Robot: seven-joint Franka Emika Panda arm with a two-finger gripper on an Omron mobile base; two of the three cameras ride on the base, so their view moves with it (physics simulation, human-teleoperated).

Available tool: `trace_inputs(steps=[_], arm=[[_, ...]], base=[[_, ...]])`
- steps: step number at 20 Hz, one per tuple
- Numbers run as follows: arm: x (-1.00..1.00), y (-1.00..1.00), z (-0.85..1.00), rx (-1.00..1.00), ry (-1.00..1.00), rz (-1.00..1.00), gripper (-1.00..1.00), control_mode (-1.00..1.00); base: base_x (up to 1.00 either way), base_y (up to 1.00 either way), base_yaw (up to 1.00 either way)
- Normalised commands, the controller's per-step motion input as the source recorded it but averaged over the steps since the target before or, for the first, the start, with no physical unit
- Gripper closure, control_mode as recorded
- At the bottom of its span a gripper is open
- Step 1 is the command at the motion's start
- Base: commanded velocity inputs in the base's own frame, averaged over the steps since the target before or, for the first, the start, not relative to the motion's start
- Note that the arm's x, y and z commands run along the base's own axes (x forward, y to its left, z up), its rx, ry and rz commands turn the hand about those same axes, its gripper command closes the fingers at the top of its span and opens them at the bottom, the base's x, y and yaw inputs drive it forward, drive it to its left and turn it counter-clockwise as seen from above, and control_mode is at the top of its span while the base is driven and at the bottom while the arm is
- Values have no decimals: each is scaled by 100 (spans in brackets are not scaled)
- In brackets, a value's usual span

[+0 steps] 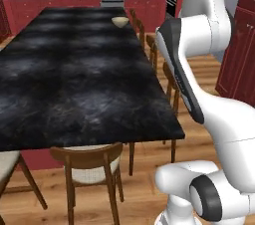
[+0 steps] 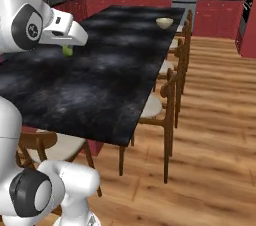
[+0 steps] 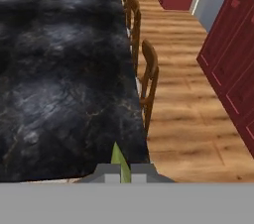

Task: There is a bowl on the dining counter. Grab a lemon wedge from the fridge and place it in the bowl. Then get the liquor bottle and glass cup from the cabinet and place them next to the bowl.

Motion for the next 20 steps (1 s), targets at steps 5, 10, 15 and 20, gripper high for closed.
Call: trace_inputs(steps=[5,10,15,20], arm=[[0,0,0,0,0,0,100,100],[0,0,0,0,0,0,100,100],[0,0,0,0,0,0,100,100],[0,0,0,0,0,0,100,100]], base=[[-41,-100,13],[-1,-100,7],[44,-100,3],[90,-98,1]])
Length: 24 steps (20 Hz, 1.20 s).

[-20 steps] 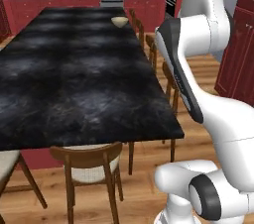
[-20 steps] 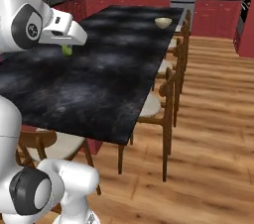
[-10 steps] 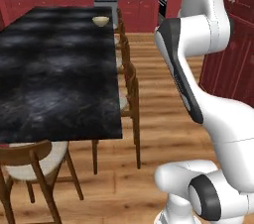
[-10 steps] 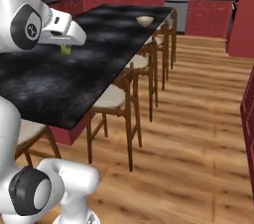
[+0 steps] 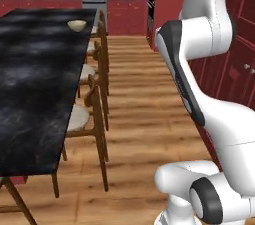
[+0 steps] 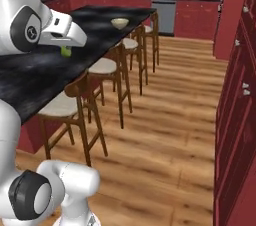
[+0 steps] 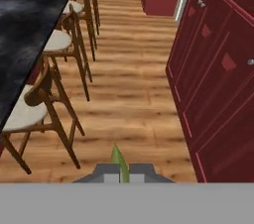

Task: There is a bowl on the dining counter. Grab a lemon wedge from the fridge and place it in the bowl. Then get the liquor bottle and glass cup from the cabinet and place them next to the bowl.

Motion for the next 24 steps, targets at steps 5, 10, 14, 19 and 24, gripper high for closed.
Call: trace_inputs(steps=[5,10,14,19,24], arm=[[0,0,0,0,0,0,100,100],[0,0,0,0,0,0,100,100],[0,0,0,0,0,0,100,100],[0,0,0,0,0,0,100,100],[0,0,0,0,0,0,100,100]], base=[[100,-80,0],[100,-59,0],[100,-8,5],[100,0,5],[100,0,4]])
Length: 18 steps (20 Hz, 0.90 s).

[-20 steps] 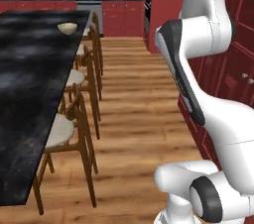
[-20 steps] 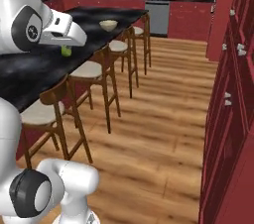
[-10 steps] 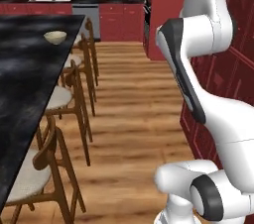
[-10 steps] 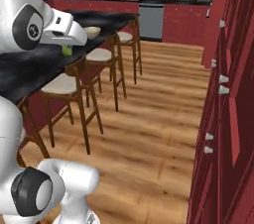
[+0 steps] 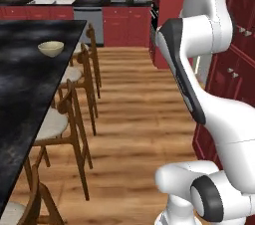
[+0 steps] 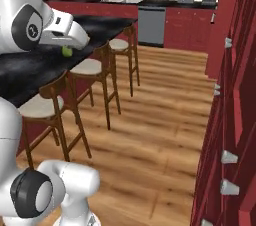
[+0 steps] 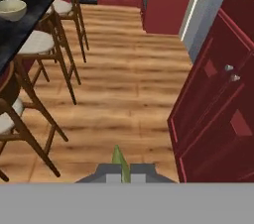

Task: There is a bowl on the dining counter. Grab a lemon wedge from the fridge and place it in the bowl. Then get the liquor bottle and glass cup from the cabinet and place them next to the bowl.

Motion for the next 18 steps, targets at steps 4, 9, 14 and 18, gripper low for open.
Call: trace_inputs(steps=[4,9,14,18], arm=[[0,0,0,0,0,0,100,100],[0,0,0,0,0,0,100,100],[0,0,0,0,0,0,100,100],[0,0,0,0,0,0,100,100]], base=[[100,0,8],[100,1,11],[100,4,16],[100,2,20]])
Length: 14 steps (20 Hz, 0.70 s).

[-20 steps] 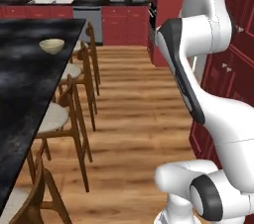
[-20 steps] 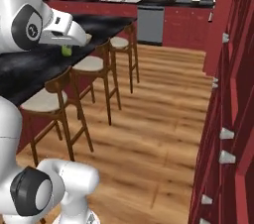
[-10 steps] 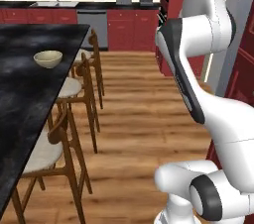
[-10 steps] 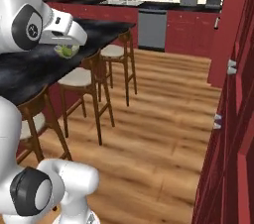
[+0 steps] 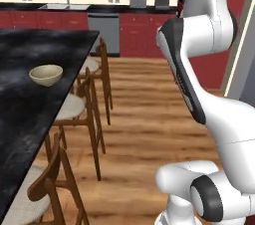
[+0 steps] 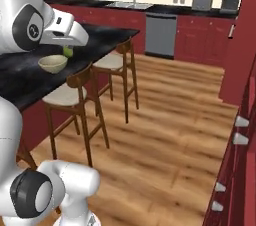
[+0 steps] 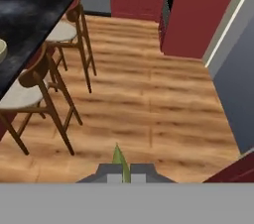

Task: There is a bowl on the dining counter. Grab a lemon wedge from the fridge and place it in the bowl. Then get the liquor bottle and glass cup from the cabinet and place them next to the bowl.

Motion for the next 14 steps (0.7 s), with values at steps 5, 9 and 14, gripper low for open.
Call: trace_inputs(steps=[5,9,14], arm=[[0,0,0,0,0,0,100,100],[0,0,0,0,0,0,100,100],[0,0,0,0,0,0,100,100]], base=[[100,1,22],[100,0,27],[100,0,34]])
